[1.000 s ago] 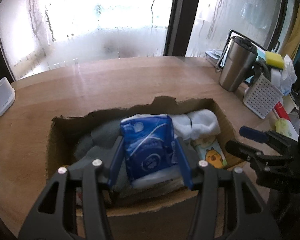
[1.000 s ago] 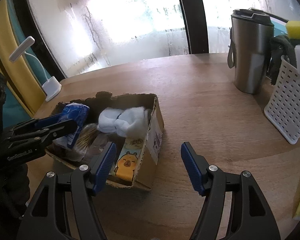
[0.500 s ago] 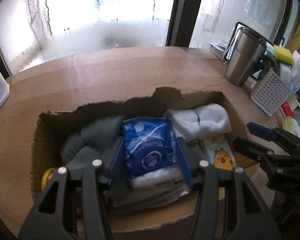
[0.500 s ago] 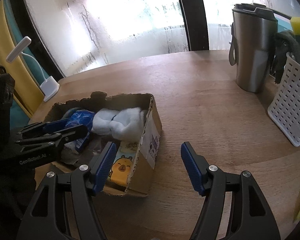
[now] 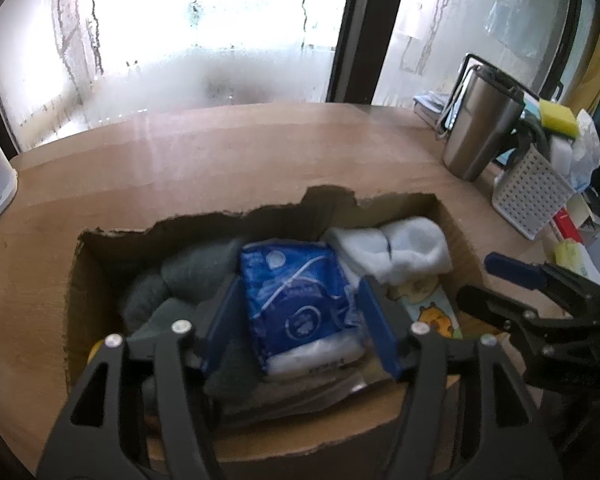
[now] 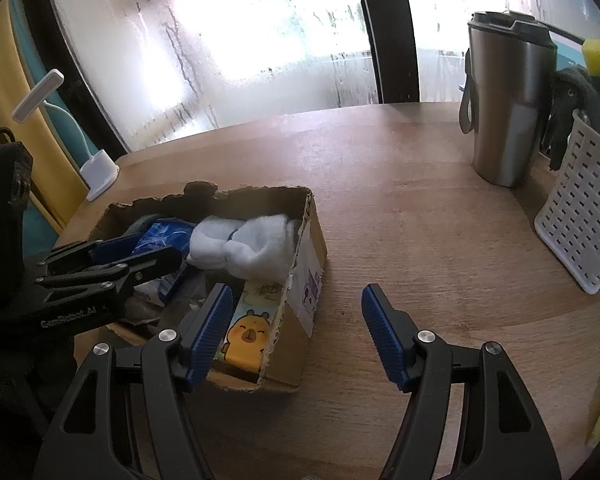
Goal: Organize objects
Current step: 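Lower the tissue pack into the box and open the left tool, then withdraw the left tool up and back from the box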
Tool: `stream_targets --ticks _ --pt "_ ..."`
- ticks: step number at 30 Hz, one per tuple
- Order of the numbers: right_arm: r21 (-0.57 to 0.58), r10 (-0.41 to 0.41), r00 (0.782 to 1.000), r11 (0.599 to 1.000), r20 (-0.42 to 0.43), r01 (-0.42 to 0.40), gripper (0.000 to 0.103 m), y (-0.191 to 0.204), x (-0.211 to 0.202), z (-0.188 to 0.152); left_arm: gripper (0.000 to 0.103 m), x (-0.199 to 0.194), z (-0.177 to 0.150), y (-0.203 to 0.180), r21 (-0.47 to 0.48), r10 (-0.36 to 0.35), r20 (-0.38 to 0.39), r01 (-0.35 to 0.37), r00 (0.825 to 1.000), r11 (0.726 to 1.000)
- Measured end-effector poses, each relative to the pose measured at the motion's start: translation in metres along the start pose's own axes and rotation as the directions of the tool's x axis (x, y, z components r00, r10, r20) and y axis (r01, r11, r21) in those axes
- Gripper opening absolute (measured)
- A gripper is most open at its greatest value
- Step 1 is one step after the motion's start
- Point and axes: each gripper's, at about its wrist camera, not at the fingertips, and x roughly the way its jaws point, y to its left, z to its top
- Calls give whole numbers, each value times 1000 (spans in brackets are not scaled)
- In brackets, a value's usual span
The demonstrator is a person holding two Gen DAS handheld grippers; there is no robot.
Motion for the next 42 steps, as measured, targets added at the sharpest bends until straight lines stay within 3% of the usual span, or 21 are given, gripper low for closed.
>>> stream_targets --ticks 10,32,38,42 --pt "-15 -14 1000 1000 21 14 70 11 -15 -1 69 -25 -5 1 -14 -29 48 29 998 999" --pt "-55 -32 997 998 64 36 70 43 -48 -16 69 -77 -39 16 -9 -22 101 23 995 1000" --pt "-65 -35 997 997 70 40 70 53 -54 -21 80 -87 -46 20 -19 -31 113 33 993 999" --pt "-73 -36 997 996 72 41 70 59 -58 -23 80 -92 -50 22 -23 -34 119 37 992 999"
